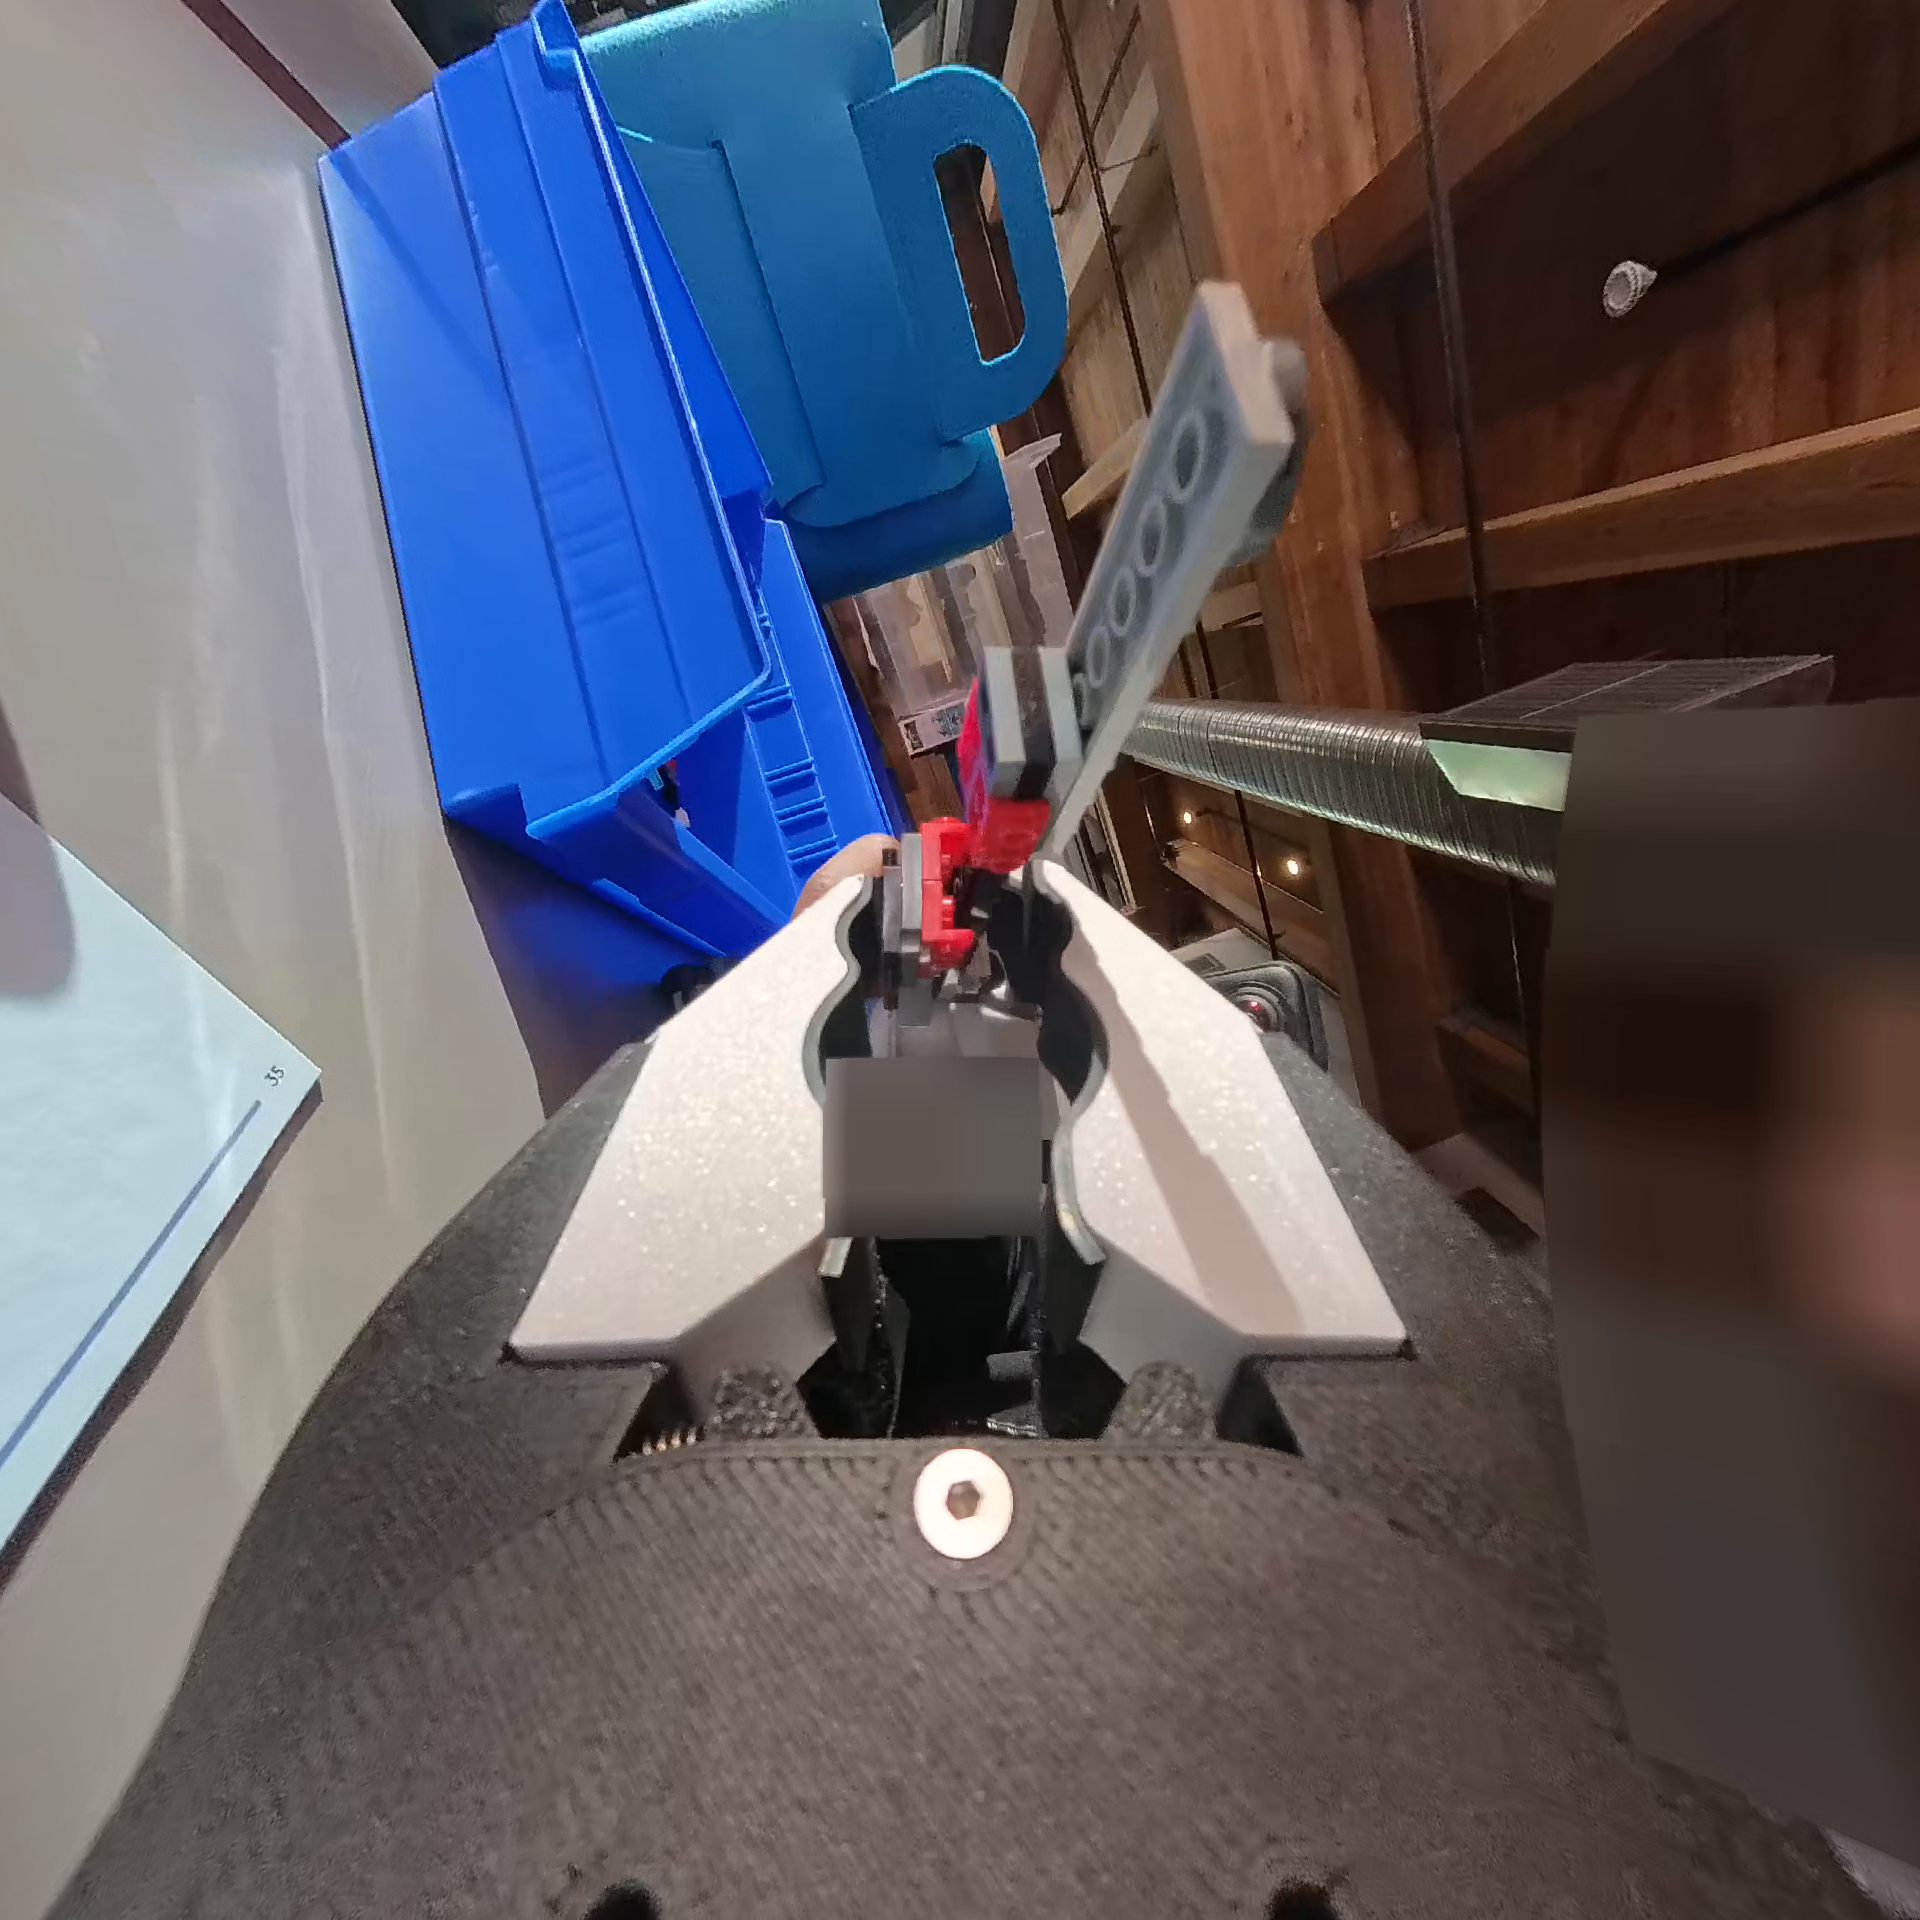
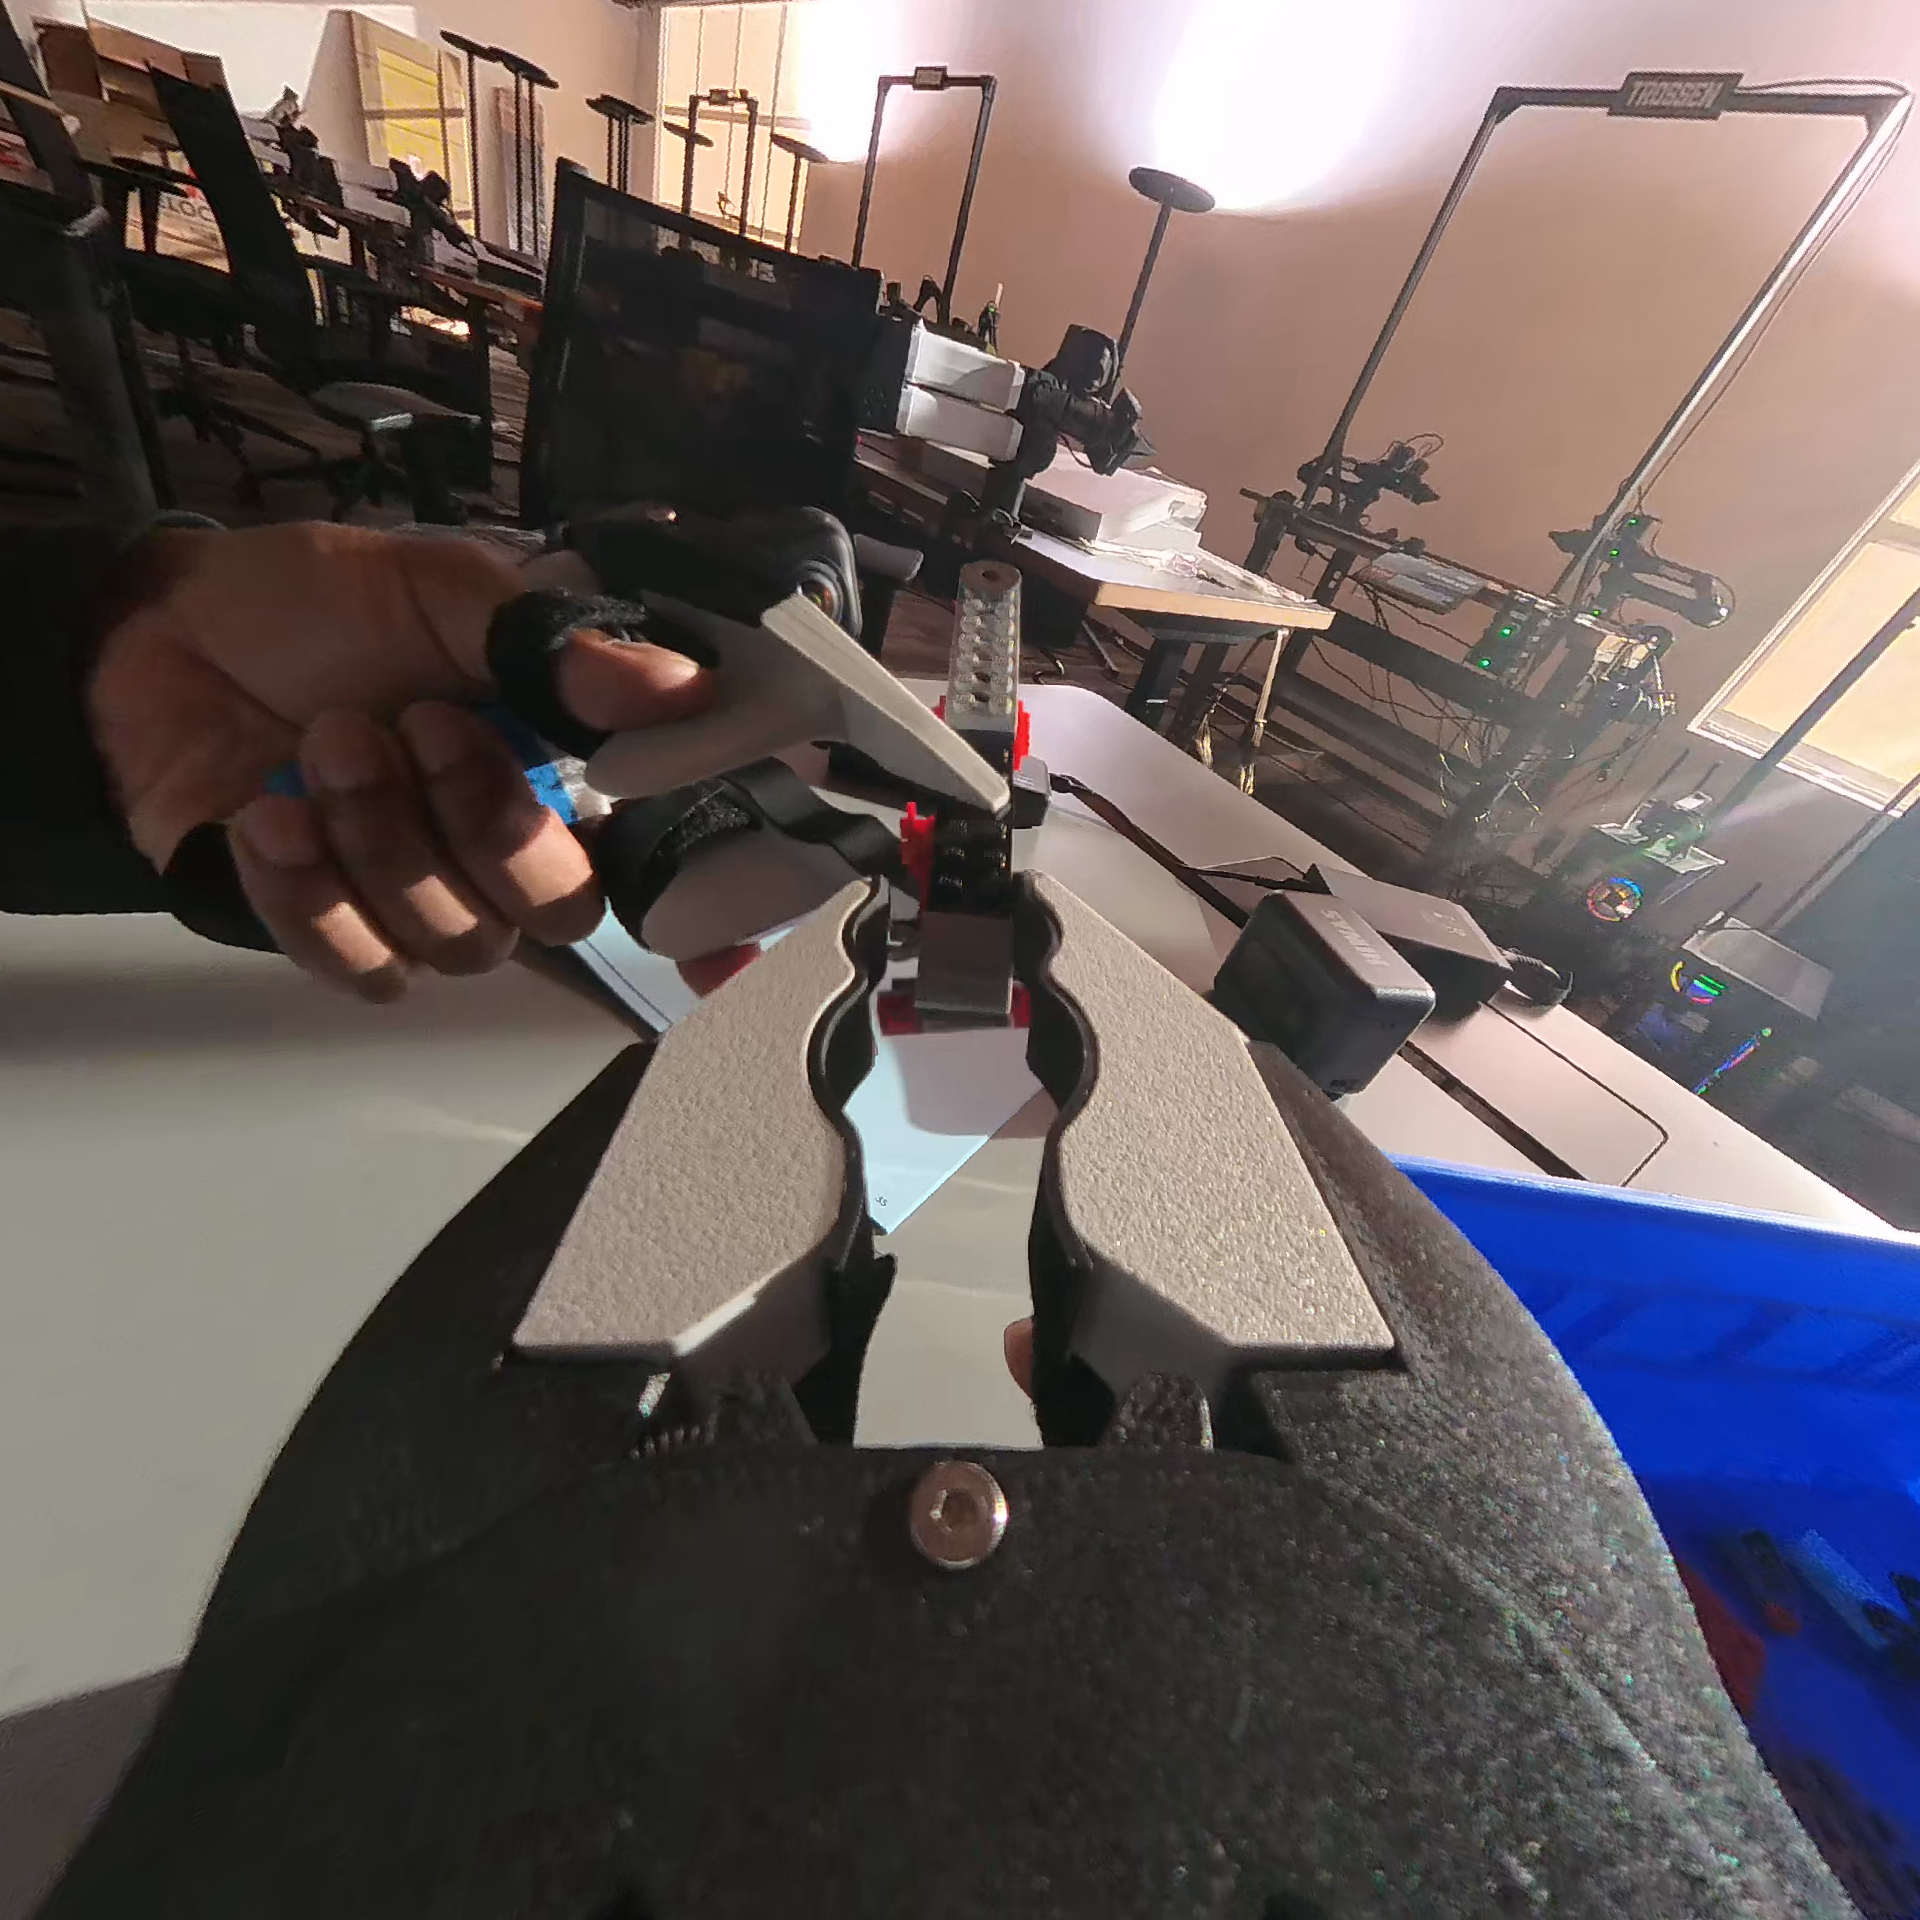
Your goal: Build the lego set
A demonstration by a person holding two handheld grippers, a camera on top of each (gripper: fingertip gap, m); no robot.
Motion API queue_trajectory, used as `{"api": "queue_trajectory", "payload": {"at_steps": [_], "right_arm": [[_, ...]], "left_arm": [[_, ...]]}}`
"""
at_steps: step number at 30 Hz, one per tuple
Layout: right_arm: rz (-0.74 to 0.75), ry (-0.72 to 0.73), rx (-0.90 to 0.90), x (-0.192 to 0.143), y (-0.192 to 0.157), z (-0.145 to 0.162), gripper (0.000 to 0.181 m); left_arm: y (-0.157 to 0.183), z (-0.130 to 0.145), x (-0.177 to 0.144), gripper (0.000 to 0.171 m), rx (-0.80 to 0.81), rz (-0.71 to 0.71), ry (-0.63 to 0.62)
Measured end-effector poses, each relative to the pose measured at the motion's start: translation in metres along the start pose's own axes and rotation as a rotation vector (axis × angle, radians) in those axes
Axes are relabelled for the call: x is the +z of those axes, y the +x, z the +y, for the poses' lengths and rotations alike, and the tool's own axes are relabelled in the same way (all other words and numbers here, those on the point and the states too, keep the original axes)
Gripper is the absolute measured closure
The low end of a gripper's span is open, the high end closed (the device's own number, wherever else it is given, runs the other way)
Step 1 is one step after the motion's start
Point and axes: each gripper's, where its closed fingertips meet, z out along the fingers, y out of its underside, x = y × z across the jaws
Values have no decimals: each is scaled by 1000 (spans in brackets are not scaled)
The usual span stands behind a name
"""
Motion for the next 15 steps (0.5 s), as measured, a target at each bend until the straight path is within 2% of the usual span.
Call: {"api": "queue_trajectory", "payload": {"at_steps": [8,15], "right_arm": [[-11,13,-28,-1,-3,-1,156],[6,-18,-140,0,-6,3,156]], "left_arm": [[0,2,1,144,-17,11,-9],[-5,2,0,145,-45,-6,-7]]}}
